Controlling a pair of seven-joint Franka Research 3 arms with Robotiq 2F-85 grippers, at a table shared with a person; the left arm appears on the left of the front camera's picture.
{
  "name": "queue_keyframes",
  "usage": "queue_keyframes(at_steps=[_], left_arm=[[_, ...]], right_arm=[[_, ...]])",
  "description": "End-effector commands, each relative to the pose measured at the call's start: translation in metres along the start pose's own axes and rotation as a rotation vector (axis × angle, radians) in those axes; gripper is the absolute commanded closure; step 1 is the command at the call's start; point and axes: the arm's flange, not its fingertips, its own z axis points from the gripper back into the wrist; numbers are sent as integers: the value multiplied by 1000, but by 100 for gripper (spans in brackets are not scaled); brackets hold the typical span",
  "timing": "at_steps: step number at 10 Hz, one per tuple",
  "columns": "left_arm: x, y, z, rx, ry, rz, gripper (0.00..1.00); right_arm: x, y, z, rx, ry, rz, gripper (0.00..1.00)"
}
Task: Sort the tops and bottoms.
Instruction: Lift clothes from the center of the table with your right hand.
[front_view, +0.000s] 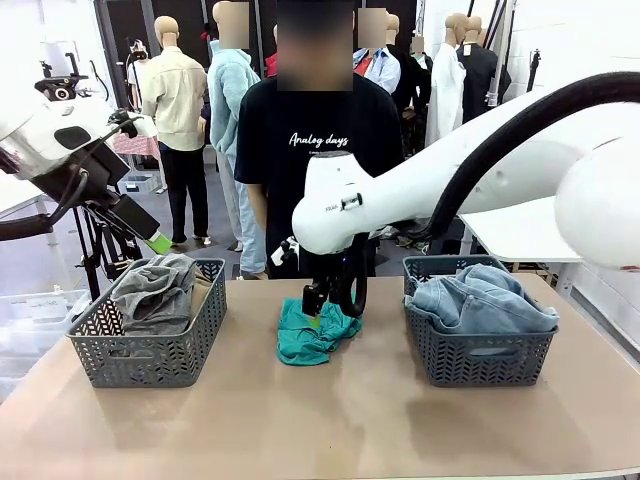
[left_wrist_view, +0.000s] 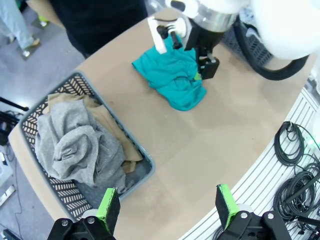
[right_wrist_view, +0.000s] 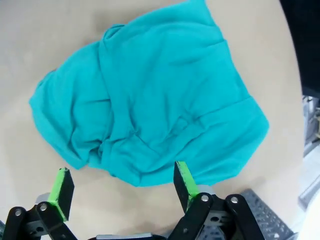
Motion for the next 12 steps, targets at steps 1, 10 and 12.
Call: queue_keyframes(at_steps=[1, 10, 12], left_arm=[[-1, 2, 0, -18, -5, -1, 0], [-1, 2, 0, -18, -5, -1, 0], [-1, 2, 0, -18, -5, -1, 0]], right_arm=[[15, -4, 2, -32, 68, 14, 0], [5, 14, -27, 1, 182, 97, 0], [3, 18, -33, -11, 183, 105, 0]])
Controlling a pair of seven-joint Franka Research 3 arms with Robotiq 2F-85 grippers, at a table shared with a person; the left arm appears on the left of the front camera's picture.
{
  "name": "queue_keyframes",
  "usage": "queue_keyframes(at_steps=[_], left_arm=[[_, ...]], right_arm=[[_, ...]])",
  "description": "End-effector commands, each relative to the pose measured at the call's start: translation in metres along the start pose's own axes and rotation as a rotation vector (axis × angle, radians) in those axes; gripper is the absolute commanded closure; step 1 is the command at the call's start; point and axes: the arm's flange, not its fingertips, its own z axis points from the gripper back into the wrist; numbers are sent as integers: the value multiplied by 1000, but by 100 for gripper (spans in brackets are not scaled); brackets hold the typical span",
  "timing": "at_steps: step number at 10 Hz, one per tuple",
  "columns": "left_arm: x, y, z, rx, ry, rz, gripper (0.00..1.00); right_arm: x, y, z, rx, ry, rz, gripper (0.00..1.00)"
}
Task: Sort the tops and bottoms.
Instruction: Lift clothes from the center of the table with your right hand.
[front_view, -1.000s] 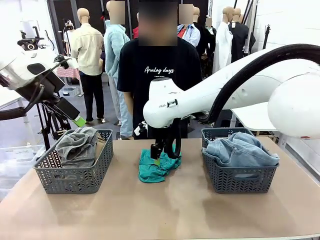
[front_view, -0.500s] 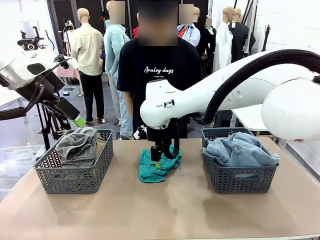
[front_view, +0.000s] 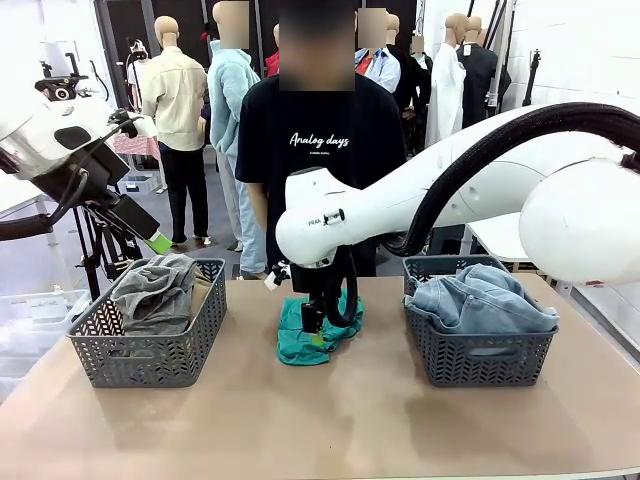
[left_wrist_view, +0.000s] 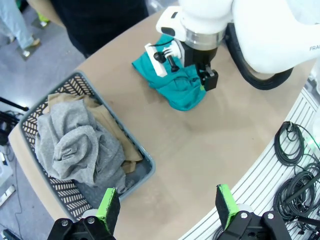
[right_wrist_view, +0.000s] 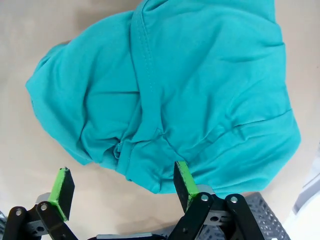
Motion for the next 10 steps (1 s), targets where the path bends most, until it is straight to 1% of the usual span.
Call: queue_keyframes(at_steps=[1, 5, 8, 9, 10], left_arm=[[-1, 2, 0, -18, -4, -1, 0], [-1, 2, 0, -18, -4, -1, 0], [-1, 2, 0, -18, -4, -1, 0], [-1, 2, 0, -18, -4, -1, 0], [-1, 2, 0, -18, -4, -1, 0]], right_arm=[[-5, 3, -7, -40, -10, 13, 0], [-2, 2, -12, -90, -59, 17, 0], [2, 1, -15, -79, -28, 16, 0], [2, 0, -17, -76, -10, 23, 11], [3, -2, -18, -68, -2, 22, 28]])
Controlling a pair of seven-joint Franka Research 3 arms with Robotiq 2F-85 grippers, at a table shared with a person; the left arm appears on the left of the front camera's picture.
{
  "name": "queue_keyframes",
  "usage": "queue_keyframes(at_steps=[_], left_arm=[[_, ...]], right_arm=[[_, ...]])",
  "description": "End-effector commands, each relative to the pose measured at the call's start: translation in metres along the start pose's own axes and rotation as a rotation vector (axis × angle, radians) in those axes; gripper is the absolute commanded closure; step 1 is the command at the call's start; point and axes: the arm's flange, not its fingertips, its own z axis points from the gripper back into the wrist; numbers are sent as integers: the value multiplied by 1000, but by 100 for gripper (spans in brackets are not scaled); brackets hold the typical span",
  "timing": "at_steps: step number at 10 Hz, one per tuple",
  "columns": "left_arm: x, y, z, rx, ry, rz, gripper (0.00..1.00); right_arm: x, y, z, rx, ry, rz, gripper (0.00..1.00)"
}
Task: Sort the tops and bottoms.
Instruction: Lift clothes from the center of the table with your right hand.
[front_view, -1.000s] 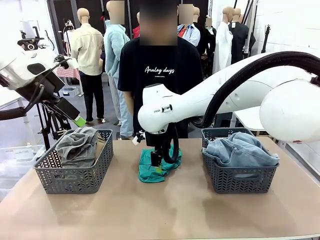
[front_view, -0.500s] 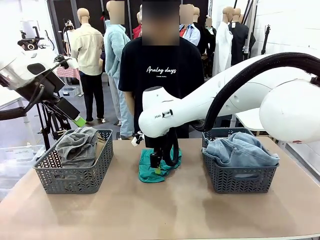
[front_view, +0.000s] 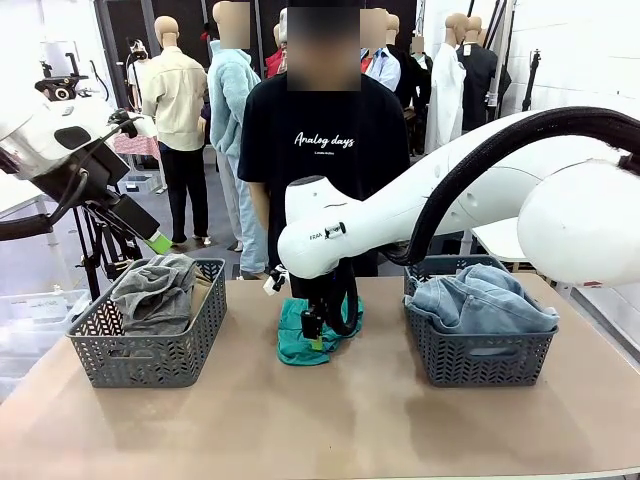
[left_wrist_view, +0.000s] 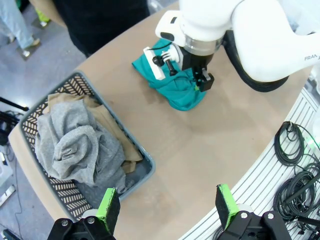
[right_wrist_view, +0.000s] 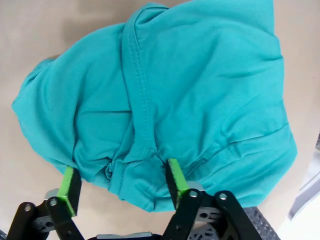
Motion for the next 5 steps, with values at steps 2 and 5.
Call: queue_keyframes(at_steps=[2, 5], left_arm=[[-1, 2, 0, -18, -4, -1, 0], [-1, 2, 0, -18, -4, -1, 0]], right_arm=[[1, -2, -7, -24, 41, 1, 61], [1, -2, -7, -20, 45, 0, 100]])
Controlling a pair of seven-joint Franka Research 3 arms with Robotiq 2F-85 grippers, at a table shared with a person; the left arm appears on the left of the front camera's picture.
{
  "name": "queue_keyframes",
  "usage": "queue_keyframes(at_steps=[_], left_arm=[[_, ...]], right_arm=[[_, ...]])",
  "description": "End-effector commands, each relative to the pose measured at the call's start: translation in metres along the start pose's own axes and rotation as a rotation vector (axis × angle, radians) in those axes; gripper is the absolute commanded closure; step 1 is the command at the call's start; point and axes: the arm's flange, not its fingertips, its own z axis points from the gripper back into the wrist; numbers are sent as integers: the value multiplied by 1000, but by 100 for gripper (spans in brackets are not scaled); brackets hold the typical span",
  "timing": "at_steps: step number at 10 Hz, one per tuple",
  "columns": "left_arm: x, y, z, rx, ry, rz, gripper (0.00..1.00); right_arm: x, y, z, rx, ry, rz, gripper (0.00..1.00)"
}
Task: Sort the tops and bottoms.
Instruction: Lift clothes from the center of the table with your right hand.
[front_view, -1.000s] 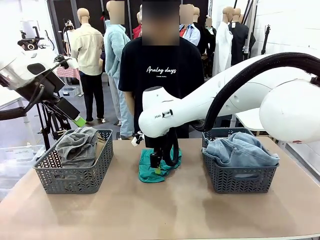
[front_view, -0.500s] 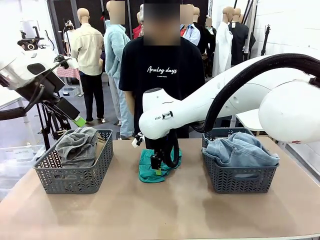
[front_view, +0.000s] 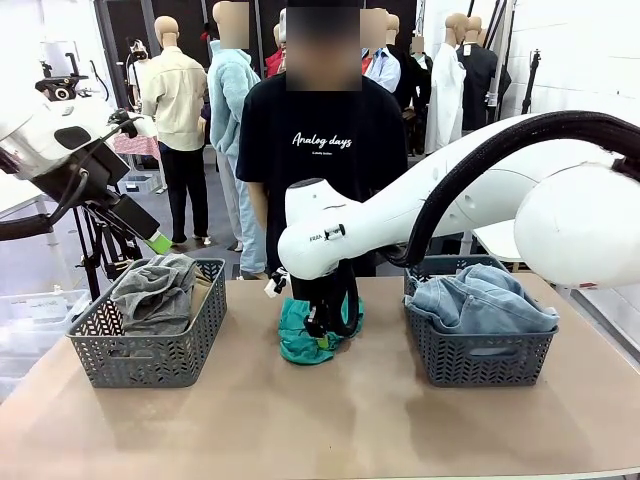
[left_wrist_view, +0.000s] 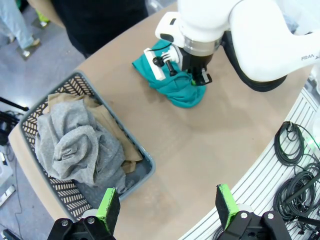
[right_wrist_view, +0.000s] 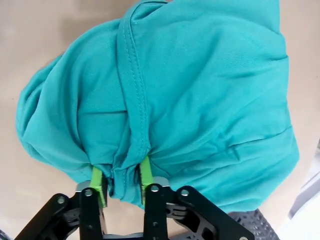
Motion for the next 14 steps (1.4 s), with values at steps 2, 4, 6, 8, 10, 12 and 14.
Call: queue_keyframes(at_steps=[2, 4, 6, 8, 10, 12, 14], left_arm=[[-1, 2, 0, -18, -4, -1, 0], [-1, 2, 0, -18, -4, -1, 0], [-1, 2, 0, -18, -4, -1, 0], [-1, 2, 0, -18, -4, -1, 0], [-1, 2, 0, -18, -4, -1, 0], [-1, 2, 0, -18, -4, -1, 0], [-1, 2, 0, -18, -4, -1, 0]], right_arm=[[1, 0, -6, -14, 33, 3, 100], [0, 1, -4, 5, 22, 14, 100], [-6, 6, 16, 4, -35, 3, 100], [-30, 11, 72, -89, -133, -51, 100], [-63, 18, 143, -260, -244, -125, 100], [-85, 38, 198, -396, -325, -176, 100], [-99, 53, 233, -511, -393, -208, 100]])
